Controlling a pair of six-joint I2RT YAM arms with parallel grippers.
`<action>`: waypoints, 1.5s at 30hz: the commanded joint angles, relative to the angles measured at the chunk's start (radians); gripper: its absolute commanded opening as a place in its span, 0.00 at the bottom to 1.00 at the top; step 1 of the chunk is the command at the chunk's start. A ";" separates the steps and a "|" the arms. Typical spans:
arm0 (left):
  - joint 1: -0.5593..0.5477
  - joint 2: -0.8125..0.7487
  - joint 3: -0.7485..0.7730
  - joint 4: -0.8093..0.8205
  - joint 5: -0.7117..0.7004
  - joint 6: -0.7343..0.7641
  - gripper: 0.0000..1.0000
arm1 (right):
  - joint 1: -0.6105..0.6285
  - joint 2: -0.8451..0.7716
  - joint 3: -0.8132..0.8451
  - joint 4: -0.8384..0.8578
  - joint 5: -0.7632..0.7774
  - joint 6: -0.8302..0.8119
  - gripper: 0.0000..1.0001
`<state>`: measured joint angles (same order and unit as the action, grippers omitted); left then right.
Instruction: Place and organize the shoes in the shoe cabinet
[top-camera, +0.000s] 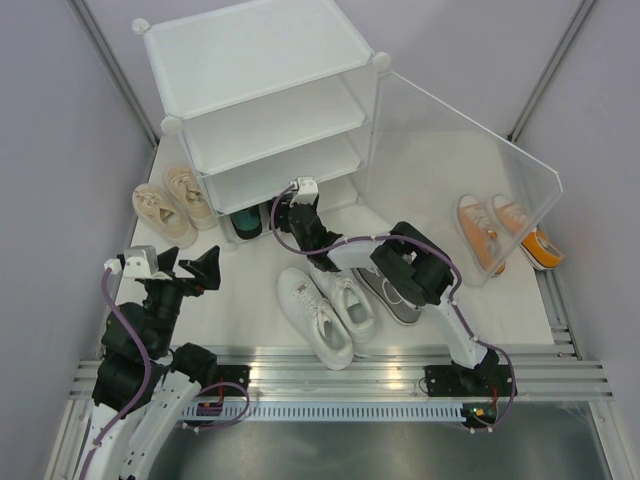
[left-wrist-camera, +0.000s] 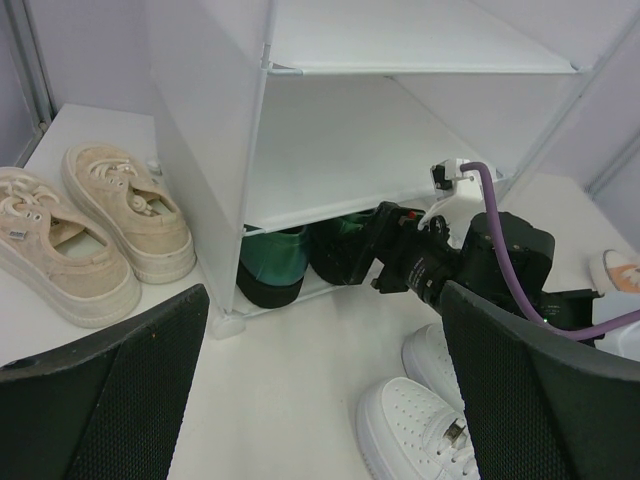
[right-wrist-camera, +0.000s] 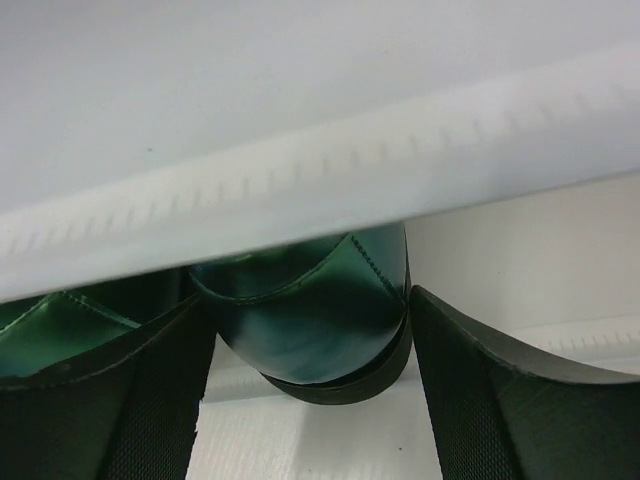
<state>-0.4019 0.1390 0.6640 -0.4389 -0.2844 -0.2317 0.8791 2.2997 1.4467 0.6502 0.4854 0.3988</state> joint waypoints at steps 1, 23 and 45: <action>-0.006 0.004 0.000 0.023 0.010 0.019 1.00 | -0.019 -0.080 -0.049 -0.020 -0.010 0.048 0.81; -0.006 0.039 -0.001 0.020 -0.013 0.028 1.00 | -0.015 -0.227 -0.164 -0.187 -0.136 0.043 0.72; -0.006 0.056 0.000 0.020 0.010 0.028 1.00 | -0.017 -0.114 -0.036 -0.124 -0.139 -0.052 0.62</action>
<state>-0.4019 0.1814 0.6640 -0.4393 -0.2852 -0.2314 0.8658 2.1746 1.3529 0.4393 0.3805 0.3611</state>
